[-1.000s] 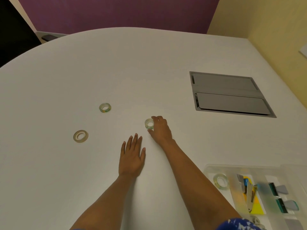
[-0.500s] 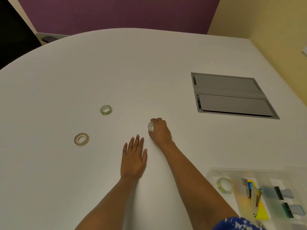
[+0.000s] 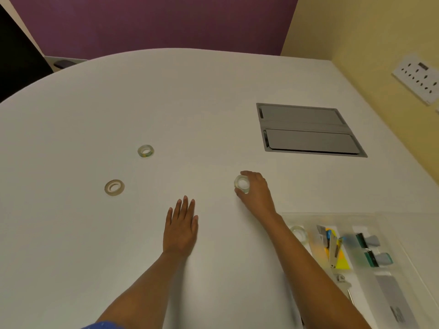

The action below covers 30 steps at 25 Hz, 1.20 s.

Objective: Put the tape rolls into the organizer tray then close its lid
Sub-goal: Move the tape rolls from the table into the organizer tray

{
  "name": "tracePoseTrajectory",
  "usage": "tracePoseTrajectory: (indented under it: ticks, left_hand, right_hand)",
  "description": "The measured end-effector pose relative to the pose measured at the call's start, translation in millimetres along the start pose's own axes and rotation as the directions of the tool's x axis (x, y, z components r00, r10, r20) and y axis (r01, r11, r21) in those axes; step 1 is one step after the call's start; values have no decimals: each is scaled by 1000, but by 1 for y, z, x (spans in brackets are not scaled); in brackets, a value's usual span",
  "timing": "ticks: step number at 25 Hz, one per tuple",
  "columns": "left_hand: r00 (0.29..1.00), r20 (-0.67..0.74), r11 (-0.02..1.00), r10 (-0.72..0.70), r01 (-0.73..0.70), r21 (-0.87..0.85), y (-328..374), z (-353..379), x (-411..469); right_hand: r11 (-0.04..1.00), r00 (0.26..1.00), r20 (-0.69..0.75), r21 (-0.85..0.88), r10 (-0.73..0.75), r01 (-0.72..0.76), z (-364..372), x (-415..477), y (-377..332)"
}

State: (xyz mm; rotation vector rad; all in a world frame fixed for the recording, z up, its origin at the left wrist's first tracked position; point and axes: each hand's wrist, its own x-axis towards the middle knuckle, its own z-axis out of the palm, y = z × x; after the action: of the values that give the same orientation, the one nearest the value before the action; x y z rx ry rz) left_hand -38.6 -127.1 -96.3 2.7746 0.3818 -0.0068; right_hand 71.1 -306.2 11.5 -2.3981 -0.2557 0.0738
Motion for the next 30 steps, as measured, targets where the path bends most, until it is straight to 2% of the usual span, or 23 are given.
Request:
tracePoseTrajectory:
  ticks: [3,13,19,26,30]
  left_hand:
    - [1000,16,1000,-5,5,-20,3,-1,-16]
    - [995,99,1000,-25,26,-7,15,-8,-49]
    - [988,150,1000,-30,29,10,16,-16,-48]
    - [990,138,1000,-25,24,9,15,-14,-48]
    - [994,111,1000,-13,12,7,12,-11,-49]
  right_hand:
    - [998,996,-69,-14,61,-62,-24,-28,18]
    - [973,969,-141,-84,204,-217,-59,-97,64]
    - [929,947,-69,-182,315,-322,-55,-105,81]
    - [869,957,-68,-405,280,-283,-47,-107,88]
    - [864,963,-75,-426,260,-267,-47,-105,87]
